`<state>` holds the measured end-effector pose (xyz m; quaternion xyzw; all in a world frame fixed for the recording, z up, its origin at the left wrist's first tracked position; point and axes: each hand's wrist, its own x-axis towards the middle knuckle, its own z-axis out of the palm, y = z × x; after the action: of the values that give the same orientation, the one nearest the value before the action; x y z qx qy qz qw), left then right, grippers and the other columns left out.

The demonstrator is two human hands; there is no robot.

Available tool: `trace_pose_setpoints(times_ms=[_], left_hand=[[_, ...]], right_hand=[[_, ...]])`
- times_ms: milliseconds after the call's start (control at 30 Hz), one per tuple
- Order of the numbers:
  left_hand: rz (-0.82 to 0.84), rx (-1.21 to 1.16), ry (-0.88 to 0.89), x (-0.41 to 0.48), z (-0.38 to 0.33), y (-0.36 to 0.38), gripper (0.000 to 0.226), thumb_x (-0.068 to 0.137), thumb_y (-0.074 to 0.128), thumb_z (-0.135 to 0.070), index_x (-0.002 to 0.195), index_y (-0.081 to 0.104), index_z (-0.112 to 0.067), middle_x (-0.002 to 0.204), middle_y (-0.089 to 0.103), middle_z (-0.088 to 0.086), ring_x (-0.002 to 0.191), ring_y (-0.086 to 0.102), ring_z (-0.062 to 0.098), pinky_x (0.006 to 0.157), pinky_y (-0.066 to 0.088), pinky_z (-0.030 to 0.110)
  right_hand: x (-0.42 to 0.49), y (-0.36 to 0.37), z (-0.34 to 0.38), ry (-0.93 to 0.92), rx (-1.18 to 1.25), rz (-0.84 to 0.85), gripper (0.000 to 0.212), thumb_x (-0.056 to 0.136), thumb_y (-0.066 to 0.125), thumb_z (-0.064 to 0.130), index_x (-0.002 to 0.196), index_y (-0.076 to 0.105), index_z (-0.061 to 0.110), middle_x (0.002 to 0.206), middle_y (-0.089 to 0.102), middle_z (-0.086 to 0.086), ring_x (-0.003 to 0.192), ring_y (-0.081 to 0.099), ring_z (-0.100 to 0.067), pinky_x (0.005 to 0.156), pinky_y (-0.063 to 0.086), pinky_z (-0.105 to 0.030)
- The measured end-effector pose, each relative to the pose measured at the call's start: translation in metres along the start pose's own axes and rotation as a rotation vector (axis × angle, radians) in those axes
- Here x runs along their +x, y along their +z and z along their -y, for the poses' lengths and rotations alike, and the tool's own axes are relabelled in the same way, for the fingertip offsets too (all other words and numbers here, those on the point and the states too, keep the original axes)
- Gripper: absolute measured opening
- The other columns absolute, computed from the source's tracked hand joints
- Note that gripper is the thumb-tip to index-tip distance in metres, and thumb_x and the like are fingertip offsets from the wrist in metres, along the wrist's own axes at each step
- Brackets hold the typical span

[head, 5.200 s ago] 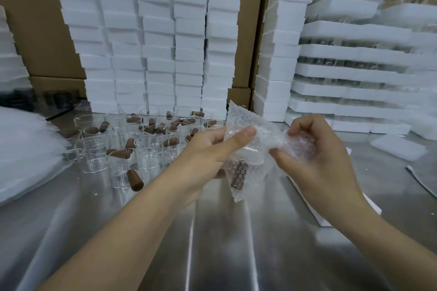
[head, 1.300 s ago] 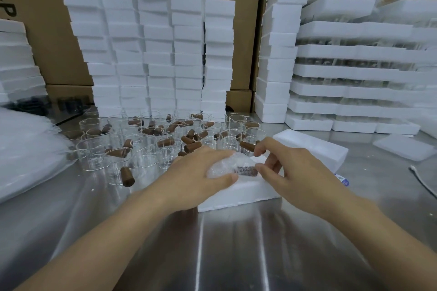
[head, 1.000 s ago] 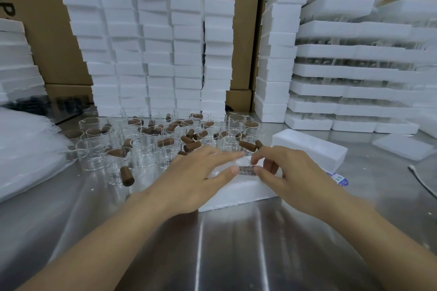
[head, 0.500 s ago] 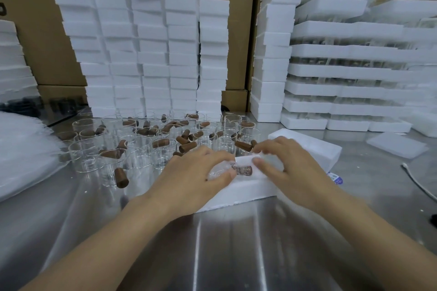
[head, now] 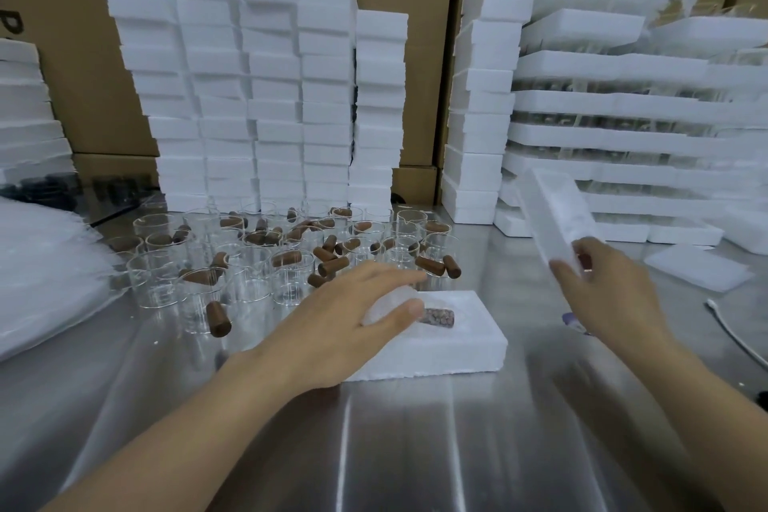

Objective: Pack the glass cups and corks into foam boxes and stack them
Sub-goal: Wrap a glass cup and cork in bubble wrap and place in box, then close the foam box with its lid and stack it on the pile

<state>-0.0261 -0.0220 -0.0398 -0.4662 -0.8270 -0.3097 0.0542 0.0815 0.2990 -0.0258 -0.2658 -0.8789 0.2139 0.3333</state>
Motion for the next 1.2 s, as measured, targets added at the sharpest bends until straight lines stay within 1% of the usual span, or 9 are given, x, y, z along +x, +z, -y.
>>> trace_pose_setpoints(times_ms=[133,300,433,600,733,867,967,1067,1200], left_hand=[[-0.204,-0.119,-0.002,0.002,-0.011,-0.005,0.055,0.104,0.05,-0.067,0.153,0.026,-0.072,0.154,0.032,-0.044,0.141,0.032,-0.019,0.115,0.034,0.028],[-0.435,-0.695,-0.037,0.008,-0.023,-0.018,0.062,0.095,0.07,-0.055,0.152,0.046,-0.052,0.137,0.066,-0.022,0.125,0.063,-0.003,0.095,0.055,0.018],[-0.443,-0.868,-0.148,0.011,-0.023,-0.032,0.038,0.085,0.075,-0.041,0.12,0.074,-0.026,0.084,0.076,-0.001,0.073,0.071,0.014,0.067,0.053,0.022],[-0.431,-0.871,-0.346,0.012,-0.017,-0.035,0.04,0.075,0.078,-0.057,0.091,0.068,-0.021,0.069,0.062,-0.002,0.065,0.063,0.016,0.064,0.042,0.032],[-0.363,-0.814,-0.449,0.012,-0.016,-0.037,0.058,0.071,0.073,-0.067,0.101,0.067,-0.017,0.074,0.07,-0.004,0.069,0.071,0.012,0.07,0.043,0.035],[-0.347,-0.848,-0.444,0.01,-0.019,-0.034,0.064,0.067,0.074,-0.073,0.114,0.067,-0.029,0.111,0.074,-0.001,0.09,0.072,0.014,0.077,0.053,0.035],[-0.326,-0.859,-0.363,0.011,-0.017,-0.037,0.071,0.068,0.08,-0.068,0.133,0.059,-0.047,0.127,0.065,-0.015,0.101,0.072,0.005,0.089,0.062,0.036],[-0.143,-0.752,-0.259,0.009,-0.01,-0.044,0.088,0.069,0.085,-0.066,0.149,0.048,-0.054,0.128,0.067,-0.031,0.11,0.07,-0.007,0.091,0.059,0.025],[-0.039,-0.614,-0.243,0.004,-0.003,-0.05,0.094,0.06,0.092,-0.065,0.144,0.054,-0.049,0.129,0.074,-0.018,0.12,0.068,0.0,0.107,0.05,0.033]], right_hand=[[-0.02,-0.018,0.048,-0.101,0.506,0.031,0.016,0.103,0.059,0.023,0.091,0.069,0.025,0.081,0.068,0.016,0.069,0.064,-0.003,0.053,0.047,-0.022],[-0.038,-0.039,0.09,0.059,1.34,0.623,0.02,0.081,0.058,0.02,0.069,0.072,0.013,0.074,0.064,-0.001,0.062,0.06,-0.015,0.053,0.049,-0.021],[-0.04,-0.034,0.09,0.091,1.344,0.684,0.026,0.083,0.059,0.025,0.058,0.066,0.02,0.07,0.061,0.003,0.061,0.06,-0.014,0.058,0.048,-0.025],[-0.034,-0.029,0.079,0.3,1.621,0.732,0.061,0.093,0.065,0.054,0.14,0.067,0.015,0.139,0.07,-0.007,0.127,0.068,-0.028,0.103,0.051,-0.041],[-0.032,-0.019,0.079,0.226,1.535,0.66,0.061,0.097,0.071,0.039,0.151,0.056,0.017,0.141,0.069,-0.009,0.13,0.066,-0.026,0.11,0.052,-0.039],[-0.033,-0.01,0.079,0.289,1.443,0.643,0.046,0.096,0.067,0.036,0.137,0.066,0.014,0.129,0.076,-0.01,0.106,0.077,-0.021,0.079,0.064,-0.028],[-0.032,-0.006,0.074,0.358,1.388,0.649,0.042,0.1,0.066,0.036,0.134,0.069,0.013,0.129,0.076,-0.009,0.104,0.075,-0.02,0.076,0.065,-0.028],[-0.029,-0.001,0.069,0.429,1.359,0.626,0.035,0.102,0.066,0.035,0.128,0.072,0.013,0.124,0.078,-0.008,0.099,0.072,-0.019,0.074,0.064,-0.027],[-0.026,0.003,0.062,0.476,1.291,0.611,0.026,0.101,0.067,0.033,0.119,0.075,0.016,0.11,0.081,-0.005,0.081,0.077,-0.014,0.061,0.063,-0.025]])
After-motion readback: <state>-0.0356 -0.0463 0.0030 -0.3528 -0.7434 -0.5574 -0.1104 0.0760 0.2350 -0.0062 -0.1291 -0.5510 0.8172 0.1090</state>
